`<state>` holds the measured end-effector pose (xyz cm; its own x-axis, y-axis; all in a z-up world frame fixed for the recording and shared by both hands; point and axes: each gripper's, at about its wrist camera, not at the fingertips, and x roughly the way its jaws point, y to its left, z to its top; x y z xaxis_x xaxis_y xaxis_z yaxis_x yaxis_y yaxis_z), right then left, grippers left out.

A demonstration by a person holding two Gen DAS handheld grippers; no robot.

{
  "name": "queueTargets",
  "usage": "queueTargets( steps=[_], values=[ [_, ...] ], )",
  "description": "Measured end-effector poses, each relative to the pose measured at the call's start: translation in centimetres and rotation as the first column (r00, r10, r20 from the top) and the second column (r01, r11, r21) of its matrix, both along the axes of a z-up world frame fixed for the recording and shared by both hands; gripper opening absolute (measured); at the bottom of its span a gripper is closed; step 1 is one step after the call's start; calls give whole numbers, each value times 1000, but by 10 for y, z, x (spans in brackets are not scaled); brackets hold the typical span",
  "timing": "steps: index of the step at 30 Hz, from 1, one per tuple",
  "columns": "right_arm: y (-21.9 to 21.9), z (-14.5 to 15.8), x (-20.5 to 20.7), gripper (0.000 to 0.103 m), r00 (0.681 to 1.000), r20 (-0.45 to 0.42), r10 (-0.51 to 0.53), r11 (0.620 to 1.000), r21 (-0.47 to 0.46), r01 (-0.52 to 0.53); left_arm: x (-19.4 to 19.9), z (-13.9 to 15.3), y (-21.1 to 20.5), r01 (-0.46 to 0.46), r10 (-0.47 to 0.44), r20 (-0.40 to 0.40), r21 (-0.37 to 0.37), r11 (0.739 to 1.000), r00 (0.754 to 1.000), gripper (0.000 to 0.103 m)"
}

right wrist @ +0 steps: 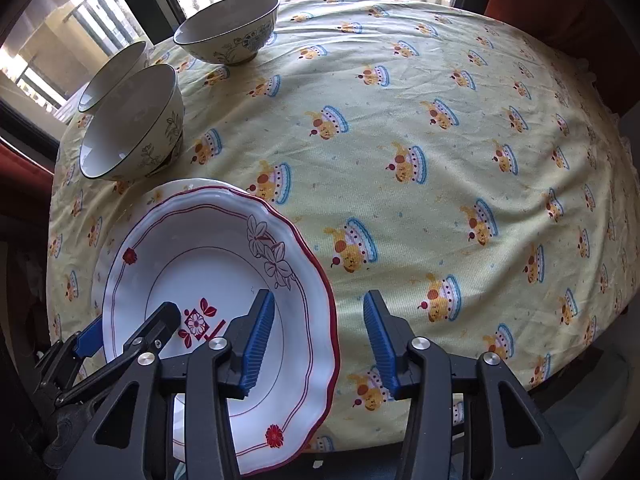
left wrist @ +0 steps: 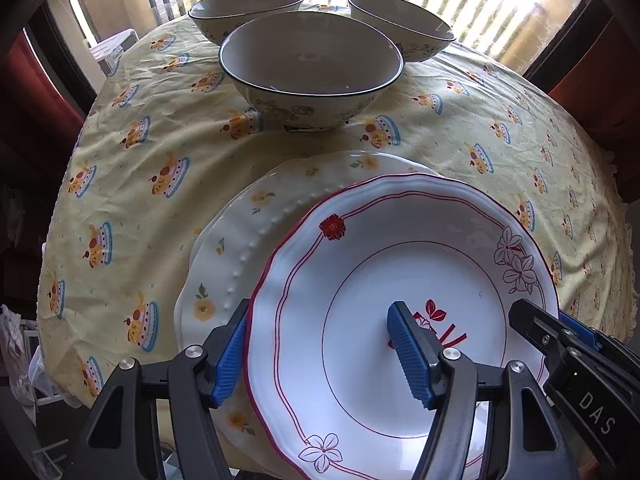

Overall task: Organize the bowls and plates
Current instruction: 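Carry the red-rimmed bowl over the stacked white plates with the right gripper, then lower the red-rimmed bowl onto the plate stack and open the right gripper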

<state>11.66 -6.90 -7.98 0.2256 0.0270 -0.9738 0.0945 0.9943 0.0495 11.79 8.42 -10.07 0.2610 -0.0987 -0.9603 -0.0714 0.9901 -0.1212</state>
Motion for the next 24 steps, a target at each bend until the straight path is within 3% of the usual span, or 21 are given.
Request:
queueTargets(
  steps=[2,5,12,24],
  values=[
    [1,1,-5,28,1000,7,13,1000,28,-13,1,0,0,6,-6,0,-1,1000,1000,67],
    [8,4,-8,28,999,31,40,999,-22,-39,1,1,3,0,0,3,-5,1000,1000,64],
    [14,4,-2,27,998,27,49,999,-21,-49,-2,13,16,-8,8,33,-19,1000,999,63],
    [38,-5,4,31,995,46,89,995,-46,-87,-1,12,23,5,-10,85,66,998,996,65]
  ],
)
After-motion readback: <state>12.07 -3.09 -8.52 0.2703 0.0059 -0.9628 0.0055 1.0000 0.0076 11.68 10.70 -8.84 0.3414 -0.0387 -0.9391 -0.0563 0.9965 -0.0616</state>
